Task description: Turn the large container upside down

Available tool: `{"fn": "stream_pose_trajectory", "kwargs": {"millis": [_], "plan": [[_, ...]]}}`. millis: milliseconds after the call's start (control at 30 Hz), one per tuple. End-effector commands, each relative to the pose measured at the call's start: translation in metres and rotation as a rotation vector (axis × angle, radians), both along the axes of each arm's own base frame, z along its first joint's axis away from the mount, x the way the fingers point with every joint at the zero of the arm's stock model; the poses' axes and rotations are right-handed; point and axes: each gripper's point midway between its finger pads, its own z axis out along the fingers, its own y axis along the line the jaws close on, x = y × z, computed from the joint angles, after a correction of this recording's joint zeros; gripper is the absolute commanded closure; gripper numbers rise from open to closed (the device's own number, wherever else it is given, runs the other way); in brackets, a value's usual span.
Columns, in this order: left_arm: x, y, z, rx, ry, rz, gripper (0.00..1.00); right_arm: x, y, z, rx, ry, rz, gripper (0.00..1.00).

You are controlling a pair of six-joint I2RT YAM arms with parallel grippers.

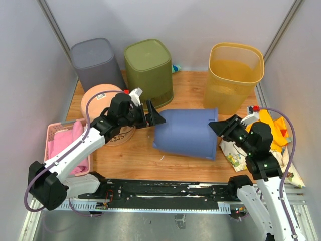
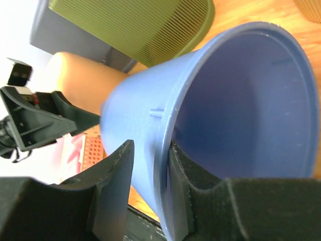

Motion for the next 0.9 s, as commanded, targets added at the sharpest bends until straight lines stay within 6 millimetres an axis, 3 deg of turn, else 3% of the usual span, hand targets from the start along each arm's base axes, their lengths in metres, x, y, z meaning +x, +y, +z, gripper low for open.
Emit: {"fn": "stream_pose_trajectory", "kwargs": {"millis": [0, 233, 600, 767, 867], "plan": [[0.0, -0.009, 0.005, -0.047, -0.01, -0.03, 0.05, -0.012, -0.008, -0.006, -0.115, 0.044, 0.011, 0.65], [-0.004, -0.014, 0.001, -0.075, 0.002, -0.061, 0.05, -0.02, -0.016, -0.017, -0.183, 0.108, 0.003, 0.65], [0.01, -0.015, -0.019, -0.041, -0.006, -0.077, 0.05, -0.029, -0.023, -0.041, -0.229, 0.201, -0.009, 0.62], [0.005, -0.017, -0.025, -0.03, 0.005, -0.134, 0.05, -0.036, -0.026, -0.037, -0.247, 0.21, -0.007, 0.47], [0.0, -0.017, -0.028, -0.024, 0.002, -0.169, 0.05, -0.039, -0.026, -0.034, -0.246, 0.211, -0.007, 0.46]]}}
